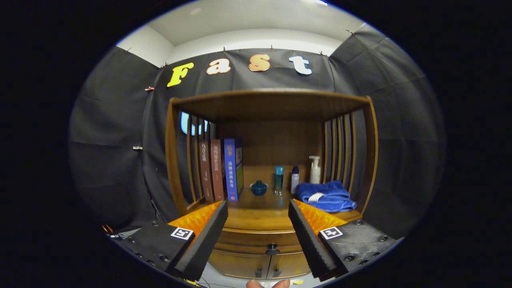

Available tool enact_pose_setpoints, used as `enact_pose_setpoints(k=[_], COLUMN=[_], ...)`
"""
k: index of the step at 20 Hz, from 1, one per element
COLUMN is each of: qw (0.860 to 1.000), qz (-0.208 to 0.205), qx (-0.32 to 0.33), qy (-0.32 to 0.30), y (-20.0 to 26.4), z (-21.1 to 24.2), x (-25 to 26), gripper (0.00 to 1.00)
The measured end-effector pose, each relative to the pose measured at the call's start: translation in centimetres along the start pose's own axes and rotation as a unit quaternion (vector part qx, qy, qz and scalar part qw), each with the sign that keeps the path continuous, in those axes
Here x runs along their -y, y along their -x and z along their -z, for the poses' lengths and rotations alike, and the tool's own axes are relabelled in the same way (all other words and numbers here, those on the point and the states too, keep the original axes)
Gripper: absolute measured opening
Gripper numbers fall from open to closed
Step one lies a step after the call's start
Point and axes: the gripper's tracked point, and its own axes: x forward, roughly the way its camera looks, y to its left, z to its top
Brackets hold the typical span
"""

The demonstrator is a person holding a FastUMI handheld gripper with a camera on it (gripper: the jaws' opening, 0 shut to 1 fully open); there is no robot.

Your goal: Pull open the drawer, take out the items inside it, and place them on the countertop above the cabinet.

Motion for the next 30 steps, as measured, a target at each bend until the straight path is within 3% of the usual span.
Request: enact_pose_setpoints(k=[3, 6, 11, 13, 14, 15, 19, 22, 30], qw=[0.999, 0.998, 0.996, 0.994, 0.993, 0.992, 0.993, 0.992, 0.991], qz=[0.025, 0.021, 0.017, 0.020, 0.021, 0.033, 0.037, 0.036, 0.040], qx=[-0.028, -0.062, -0.092, -0.107, -0.113, -0.118, -0.116, -0.116, -0.126], qy=[0.011, 0.009, 0.012, 0.010, 0.011, 0.018, -0.004, 0.019, -0.002], y=[-2.6, -4.3, -7.0, -7.6, -8.0, -8.4, -8.3, -8.8, -3.1], z=[6.9, 13.1, 18.0, 19.7, 20.3, 21.0, 21.1, 21.7, 21.3], x=[1.9, 2.4, 3.1, 3.0, 3.2, 3.8, 4.0, 4.2, 4.1], gripper=[0.99, 0.99, 0.98, 0.86, 0.74, 0.72, 0.49, 0.32, 0.32])
